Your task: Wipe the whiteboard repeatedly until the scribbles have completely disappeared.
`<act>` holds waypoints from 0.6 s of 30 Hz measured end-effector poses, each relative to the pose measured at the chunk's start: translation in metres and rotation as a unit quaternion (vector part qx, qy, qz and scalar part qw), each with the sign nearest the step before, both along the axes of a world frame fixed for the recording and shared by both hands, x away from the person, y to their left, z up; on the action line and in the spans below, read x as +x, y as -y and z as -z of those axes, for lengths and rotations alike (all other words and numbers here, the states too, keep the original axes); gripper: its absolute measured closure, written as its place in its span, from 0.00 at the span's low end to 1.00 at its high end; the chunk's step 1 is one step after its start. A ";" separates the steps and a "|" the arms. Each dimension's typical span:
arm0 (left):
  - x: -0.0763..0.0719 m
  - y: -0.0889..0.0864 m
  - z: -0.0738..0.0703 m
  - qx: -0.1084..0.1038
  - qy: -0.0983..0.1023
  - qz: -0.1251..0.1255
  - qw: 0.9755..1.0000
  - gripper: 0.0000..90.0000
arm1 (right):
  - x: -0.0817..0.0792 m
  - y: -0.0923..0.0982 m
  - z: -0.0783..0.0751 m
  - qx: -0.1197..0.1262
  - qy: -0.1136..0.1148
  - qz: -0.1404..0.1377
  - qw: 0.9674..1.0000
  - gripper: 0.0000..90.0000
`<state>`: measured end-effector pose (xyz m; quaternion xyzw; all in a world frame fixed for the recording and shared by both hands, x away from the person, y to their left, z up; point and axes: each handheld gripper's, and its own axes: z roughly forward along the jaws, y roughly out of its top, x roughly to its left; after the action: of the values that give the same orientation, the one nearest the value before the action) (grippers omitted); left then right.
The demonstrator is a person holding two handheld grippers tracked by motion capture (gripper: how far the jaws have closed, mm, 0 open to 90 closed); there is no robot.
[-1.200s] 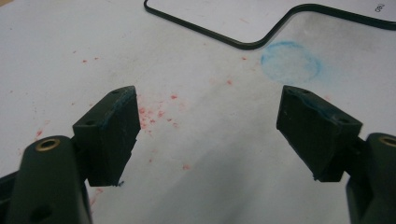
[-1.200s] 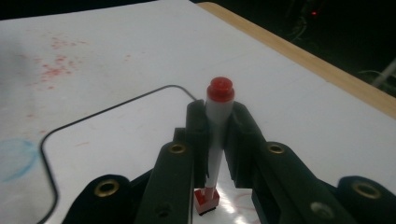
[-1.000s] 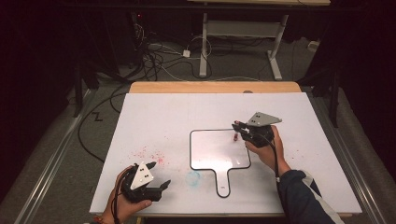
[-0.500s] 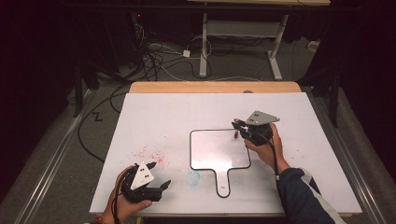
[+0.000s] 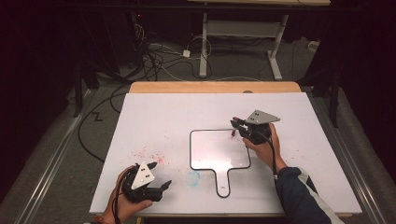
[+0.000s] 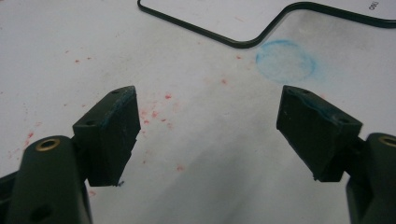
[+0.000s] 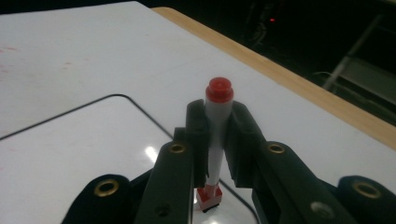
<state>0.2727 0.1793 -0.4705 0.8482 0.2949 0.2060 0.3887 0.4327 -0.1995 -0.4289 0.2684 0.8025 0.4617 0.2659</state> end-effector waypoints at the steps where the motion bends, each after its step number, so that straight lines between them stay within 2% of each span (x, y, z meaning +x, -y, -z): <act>1: 0.000 0.000 0.000 0.001 0.000 0.000 1.000 0.23 | -0.002 -0.002 0.000 0.000 -0.004 -0.003 1.000 0.90; 5: 0.000 0.001 0.000 0.001 0.000 0.002 1.000 0.23 | -0.009 -0.006 -0.003 -0.006 -0.013 -0.021 1.000 0.90; 7: 0.000 0.001 0.000 0.002 -0.001 0.003 1.000 0.23 | -0.011 -0.007 -0.004 -0.017 -0.010 -0.022 1.000 0.90; 9: 0.000 0.002 0.000 0.003 -0.001 0.003 1.000 0.23 | -0.010 -0.007 -0.004 -0.025 -0.002 -0.013 1.000 0.90; 11: 0.000 0.002 0.000 0.002 -0.001 0.004 1.000 0.23 | -0.009 -0.006 -0.004 -0.044 0.010 0.008 0.999 0.90; 13: 0.000 0.001 0.000 0.003 -0.001 0.004 1.000 0.23 | -0.008 -0.004 -0.004 -0.041 0.009 0.008 0.999 0.90; 16: 0.000 0.001 0.001 0.002 -0.003 0.002 1.000 0.23 | -0.012 -0.007 -0.005 -0.033 -0.003 -0.011 0.999 0.90; 18: 0.000 0.001 0.000 0.001 -0.003 0.003 1.000 0.23 | -0.018 -0.011 -0.006 -0.040 -0.004 -0.023 0.999 0.90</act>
<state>0.2727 0.1787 -0.4708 0.8502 0.2935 0.2028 0.3873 0.4149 -0.1888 -0.4233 0.2411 0.8271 0.4345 0.2626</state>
